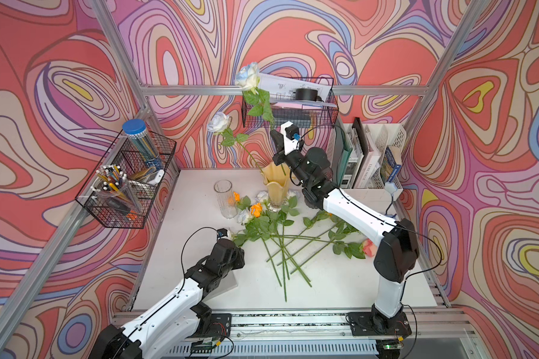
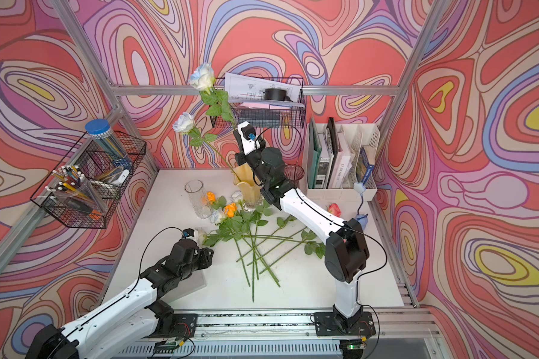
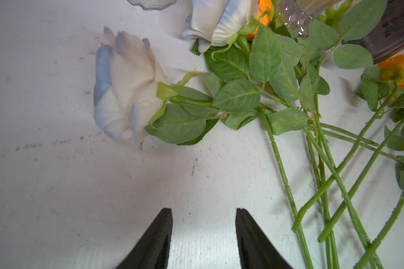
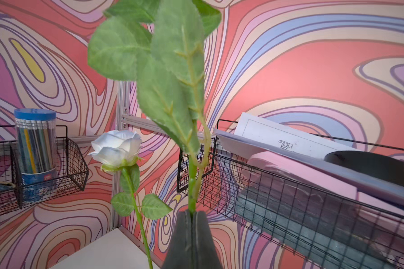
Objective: Arrange the flowers in different vases according to their colors
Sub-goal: Insert the flower into the vase.
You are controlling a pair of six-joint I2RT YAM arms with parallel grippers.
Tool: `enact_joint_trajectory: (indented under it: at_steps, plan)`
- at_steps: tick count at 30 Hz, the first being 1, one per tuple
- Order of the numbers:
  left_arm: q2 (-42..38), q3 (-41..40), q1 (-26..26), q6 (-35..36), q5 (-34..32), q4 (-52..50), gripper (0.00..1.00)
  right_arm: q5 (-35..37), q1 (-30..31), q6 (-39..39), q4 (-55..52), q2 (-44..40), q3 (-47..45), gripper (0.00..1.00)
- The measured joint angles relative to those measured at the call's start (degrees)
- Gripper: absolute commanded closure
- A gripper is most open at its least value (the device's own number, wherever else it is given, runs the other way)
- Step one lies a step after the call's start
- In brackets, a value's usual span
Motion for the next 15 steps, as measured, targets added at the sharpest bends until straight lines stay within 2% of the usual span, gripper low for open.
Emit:
enact_joint_trajectory:
  at_steps: [5, 9, 12, 15]
  plan:
    - [0.1, -0.4, 0.0, 0.0, 0.2, 0.5, 0.49, -1.7, -1.5, -0.2, 2.0, 6.6, 2.4, 1.00]
    - [0.4, -0.4, 0.0, 0.1, 0.2, 1.1, 0.49, -2.5, -2.1, -0.1, 6.1, 7.5, -2.8, 1.00]
    - [1.1, -0.4, 0.0, 0.4, 0.2, 1.5, 0.49, -2.5, -2.1, 0.2, 9.3, 7.5, -8.1, 0.89]
    - [2.1, -0.4, 0.0, 0.7, 0.2, 1.7, 0.49, -2.5, -2.0, 1.1, 11.6, 7.4, -13.1, 0.71]
